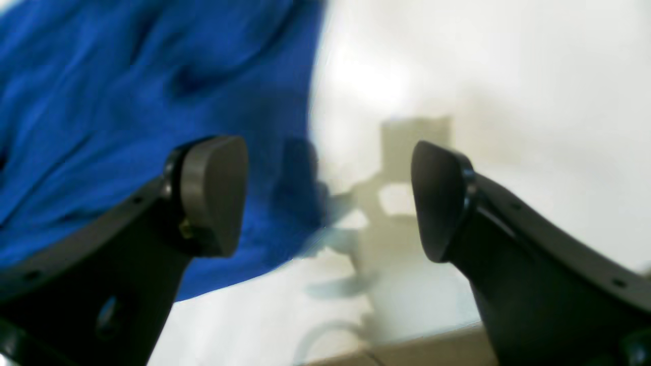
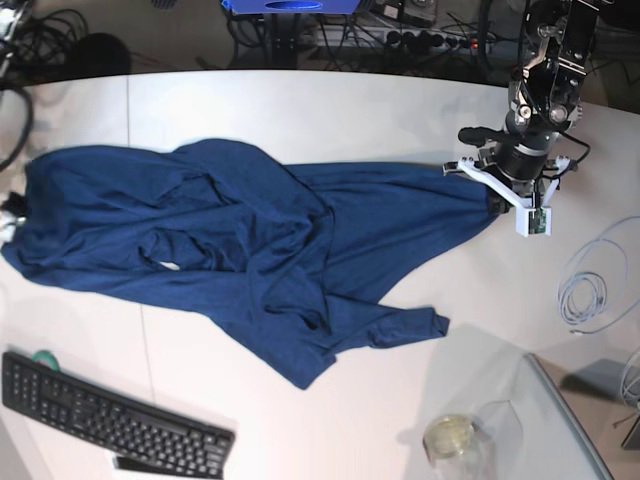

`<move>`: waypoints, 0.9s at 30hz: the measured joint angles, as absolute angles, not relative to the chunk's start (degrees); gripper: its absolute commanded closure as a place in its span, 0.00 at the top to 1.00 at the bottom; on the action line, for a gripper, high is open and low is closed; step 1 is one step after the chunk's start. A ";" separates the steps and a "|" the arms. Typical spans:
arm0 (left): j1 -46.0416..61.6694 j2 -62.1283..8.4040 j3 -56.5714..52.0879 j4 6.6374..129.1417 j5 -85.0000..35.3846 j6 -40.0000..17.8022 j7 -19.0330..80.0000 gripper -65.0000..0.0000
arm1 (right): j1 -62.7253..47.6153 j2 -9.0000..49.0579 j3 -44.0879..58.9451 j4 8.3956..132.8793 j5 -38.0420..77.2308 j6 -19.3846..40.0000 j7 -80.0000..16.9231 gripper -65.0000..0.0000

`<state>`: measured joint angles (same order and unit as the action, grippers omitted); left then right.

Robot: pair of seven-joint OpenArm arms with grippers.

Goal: Layout the t-shirt on the table in an organized manner, then fold the t-shirt properly
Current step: 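Hold the shirt edge with the left gripper while the right gripper repositions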

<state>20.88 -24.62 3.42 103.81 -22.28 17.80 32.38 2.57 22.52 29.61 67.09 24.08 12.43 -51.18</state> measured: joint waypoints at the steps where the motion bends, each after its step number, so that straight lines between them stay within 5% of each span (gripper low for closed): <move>1: 20.95 -24.62 3.40 103.77 -22.28 17.80 32.40 0.00 | 1.54 21.04 29.54 67.81 24.69 12.69 -50.63 0.71; 14: 21.26 -24.62 3.42 103.77 -22.26 17.80 32.38 0.00 | -7.33 15.68 34.17 78.35 24.47 12.49 -50.81 0.69; 27: 21.12 -24.60 3.99 103.74 -22.17 17.74 32.32 0.00 | -5.13 15.51 35.81 65.60 24.34 14.90 -44.21 0.67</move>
